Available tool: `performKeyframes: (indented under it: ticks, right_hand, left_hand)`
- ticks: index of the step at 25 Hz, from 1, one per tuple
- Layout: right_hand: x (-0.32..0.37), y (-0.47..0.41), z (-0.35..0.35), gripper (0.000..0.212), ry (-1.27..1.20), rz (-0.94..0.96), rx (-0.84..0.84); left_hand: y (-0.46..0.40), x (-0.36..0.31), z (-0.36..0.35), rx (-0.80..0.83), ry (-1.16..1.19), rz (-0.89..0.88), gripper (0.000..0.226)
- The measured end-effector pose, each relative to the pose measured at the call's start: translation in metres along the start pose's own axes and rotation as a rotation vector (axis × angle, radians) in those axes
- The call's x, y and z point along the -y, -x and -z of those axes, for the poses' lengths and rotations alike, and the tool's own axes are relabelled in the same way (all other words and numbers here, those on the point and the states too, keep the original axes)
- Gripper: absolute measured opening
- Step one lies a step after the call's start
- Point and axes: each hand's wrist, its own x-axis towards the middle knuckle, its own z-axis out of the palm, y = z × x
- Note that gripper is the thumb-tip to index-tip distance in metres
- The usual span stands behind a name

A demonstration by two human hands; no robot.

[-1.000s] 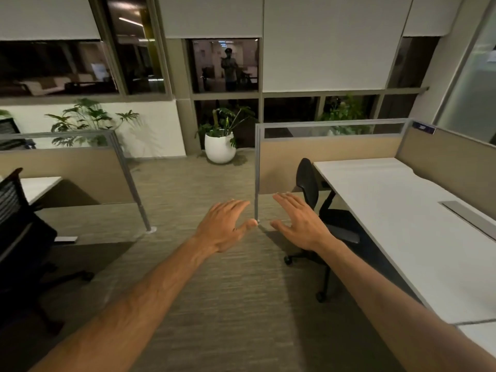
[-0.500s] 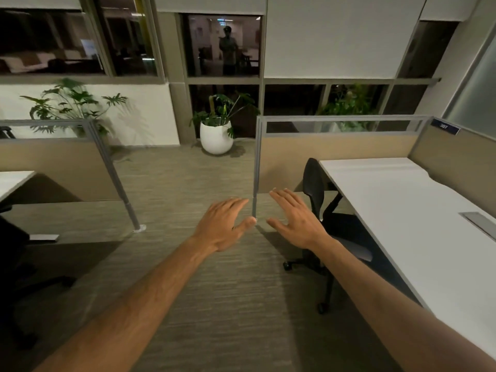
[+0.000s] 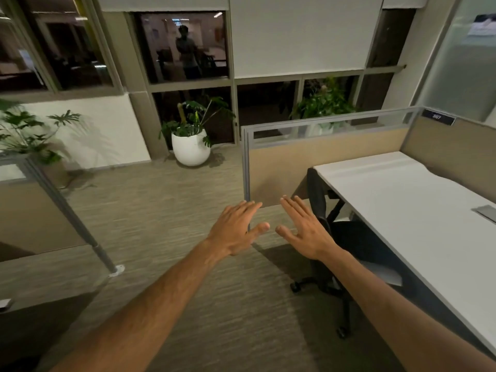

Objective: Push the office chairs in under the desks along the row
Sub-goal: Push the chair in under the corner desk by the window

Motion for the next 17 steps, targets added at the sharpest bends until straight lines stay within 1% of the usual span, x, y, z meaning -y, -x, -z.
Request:
performKeyframes:
  ticks: [3,7,8,10,12,13,15,17]
  right_hand:
    - [-0.018,-0.034,-0.01,0.084,0.006,-0.022,0.014]
    - [-0.08,-0.113,-0.027,0.086,-0.002,-0.081,0.051]
    - [-0.082,-0.115,-0.025,0.086,0.007,-0.076,0.048]
    - [-0.119,-0.158,-0.03,0.085,0.013,-0.099,0.03]
    - [-0.151,-0.198,-0.029,0.083,0.01,-0.131,0.061]
    - [-0.15,-0.198,-0.03,0.082,0.026,-0.122,0.084]
    - [-0.183,-0.227,-0.029,0.082,0.026,-0.145,0.092]
    - [-0.21,-0.246,-0.024,0.08,0.018,-0.19,0.101]
  left_hand:
    - [-0.04,0.026,-0.005,0.013,0.016,-0.033,0.09]
    - [-0.14,0.066,-0.031,0.079,0.025,-0.044,0.083]
    - [-0.144,0.067,-0.032,0.098,0.034,-0.042,0.082]
    - [-0.198,0.081,-0.04,0.111,0.015,-0.065,0.081]
    - [-0.252,0.094,-0.046,0.158,-0.022,-0.093,0.078]
    - [-0.253,0.097,-0.046,0.178,-0.043,-0.096,0.078]
    - [-0.302,0.107,-0.048,0.174,-0.075,-0.133,0.079]
    - [-0.346,0.112,-0.06,0.193,-0.045,-0.15,0.08]
